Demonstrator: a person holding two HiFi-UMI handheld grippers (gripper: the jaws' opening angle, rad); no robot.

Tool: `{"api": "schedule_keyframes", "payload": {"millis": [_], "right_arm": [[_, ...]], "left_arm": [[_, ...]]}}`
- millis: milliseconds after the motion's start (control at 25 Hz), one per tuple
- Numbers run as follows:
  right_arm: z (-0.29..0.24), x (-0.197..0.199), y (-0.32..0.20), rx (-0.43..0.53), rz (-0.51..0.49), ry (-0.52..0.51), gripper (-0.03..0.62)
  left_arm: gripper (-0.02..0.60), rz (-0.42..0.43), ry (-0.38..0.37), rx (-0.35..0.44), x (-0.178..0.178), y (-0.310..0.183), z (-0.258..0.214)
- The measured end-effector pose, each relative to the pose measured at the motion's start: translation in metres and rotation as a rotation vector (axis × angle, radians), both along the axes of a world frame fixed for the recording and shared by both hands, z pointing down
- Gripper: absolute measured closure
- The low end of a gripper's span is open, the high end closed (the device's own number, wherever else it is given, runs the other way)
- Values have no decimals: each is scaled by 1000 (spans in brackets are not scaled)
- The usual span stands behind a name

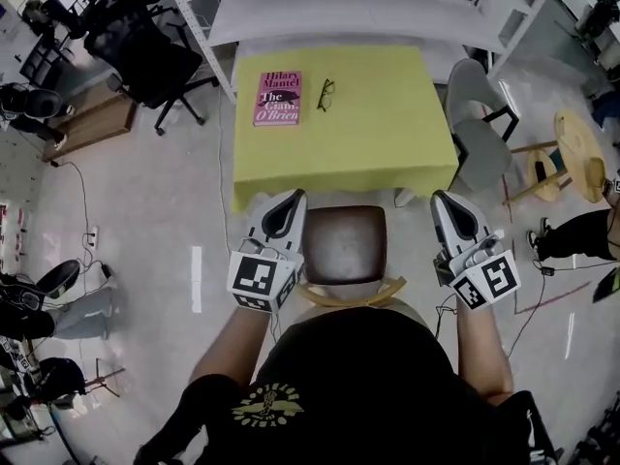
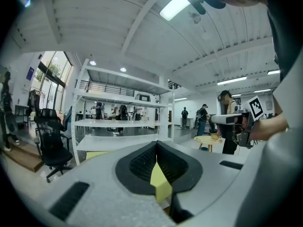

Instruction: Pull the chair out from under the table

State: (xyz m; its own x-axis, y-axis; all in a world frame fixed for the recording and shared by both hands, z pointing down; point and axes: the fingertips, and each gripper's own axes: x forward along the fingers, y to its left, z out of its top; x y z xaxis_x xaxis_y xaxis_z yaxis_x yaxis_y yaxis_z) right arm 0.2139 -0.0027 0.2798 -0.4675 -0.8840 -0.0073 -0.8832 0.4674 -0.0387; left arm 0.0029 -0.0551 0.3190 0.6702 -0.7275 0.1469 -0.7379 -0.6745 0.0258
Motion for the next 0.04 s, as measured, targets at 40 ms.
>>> {"api": "schedule_keyframes", "payload": {"millis": [40], "right_arm": [[2, 3, 0, -1, -8, -7, 585]], "left_arm": [[572, -6, -1, 2, 3, 2, -1]]}}
